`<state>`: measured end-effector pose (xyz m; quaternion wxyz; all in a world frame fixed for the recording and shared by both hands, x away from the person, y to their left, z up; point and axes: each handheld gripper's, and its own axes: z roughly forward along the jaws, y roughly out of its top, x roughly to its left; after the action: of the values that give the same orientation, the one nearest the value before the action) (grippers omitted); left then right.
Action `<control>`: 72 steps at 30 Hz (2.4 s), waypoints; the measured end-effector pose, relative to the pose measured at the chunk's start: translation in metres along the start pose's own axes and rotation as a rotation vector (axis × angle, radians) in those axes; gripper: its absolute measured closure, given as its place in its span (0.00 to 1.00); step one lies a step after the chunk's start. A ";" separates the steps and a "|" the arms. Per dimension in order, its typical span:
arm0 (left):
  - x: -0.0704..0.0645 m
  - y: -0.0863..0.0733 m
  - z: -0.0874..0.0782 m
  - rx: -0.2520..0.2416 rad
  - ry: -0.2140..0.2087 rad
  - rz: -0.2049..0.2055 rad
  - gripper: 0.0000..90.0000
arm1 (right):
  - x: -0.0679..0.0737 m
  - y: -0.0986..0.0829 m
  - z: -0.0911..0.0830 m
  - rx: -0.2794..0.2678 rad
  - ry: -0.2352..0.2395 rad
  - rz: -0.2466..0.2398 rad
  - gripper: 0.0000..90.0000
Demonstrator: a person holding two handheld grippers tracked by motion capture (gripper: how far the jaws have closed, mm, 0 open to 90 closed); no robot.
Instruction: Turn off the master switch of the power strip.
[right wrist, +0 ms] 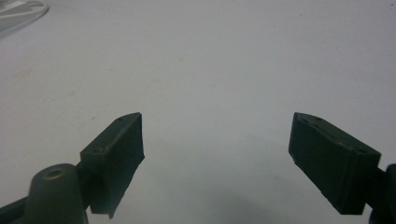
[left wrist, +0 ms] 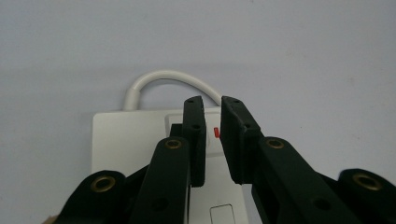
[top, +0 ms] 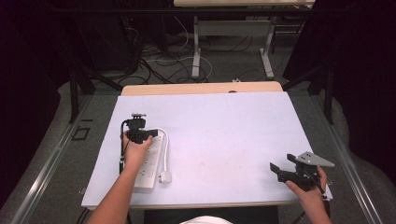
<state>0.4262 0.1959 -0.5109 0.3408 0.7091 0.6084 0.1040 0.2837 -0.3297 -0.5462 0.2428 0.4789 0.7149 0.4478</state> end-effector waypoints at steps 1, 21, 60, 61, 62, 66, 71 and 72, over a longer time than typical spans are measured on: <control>0.000 0.000 -0.001 -0.002 -0.002 0.003 0.87 | 0.000 0.000 0.000 -0.008 -0.001 0.000 0.19; -0.008 -0.001 -0.023 -0.034 -0.055 0.040 0.58 | 0.003 0.001 0.001 -0.002 0.003 -0.007 0.19; -0.030 -0.013 -0.042 -0.145 -0.159 0.223 0.17 | 0.004 0.001 0.000 -0.001 0.012 -0.004 0.19; -0.031 -0.014 -0.043 -0.142 -0.157 0.228 0.15 | 0.004 0.001 0.000 0.003 0.008 -0.005 0.19; -0.031 -0.014 -0.044 -0.142 -0.158 0.238 0.10 | 0.004 0.001 0.001 -0.001 0.013 -0.005 0.19; -0.034 -0.016 -0.050 -0.157 -0.173 0.259 0.00 | 0.005 0.001 0.000 0.000 0.015 -0.002 0.19; -0.034 -0.019 -0.057 -0.173 -0.162 0.279 0.00 | 0.005 0.001 0.000 -0.005 0.008 -0.006 0.19; -0.033 -0.019 -0.058 -0.164 -0.167 0.278 0.00 | 0.005 0.001 0.000 0.000 0.013 -0.007 0.19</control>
<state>0.3705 0.1861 -0.4698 0.4293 0.7623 0.4637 0.1399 0.2824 -0.3253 -0.5444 0.2397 0.4735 0.7181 0.4502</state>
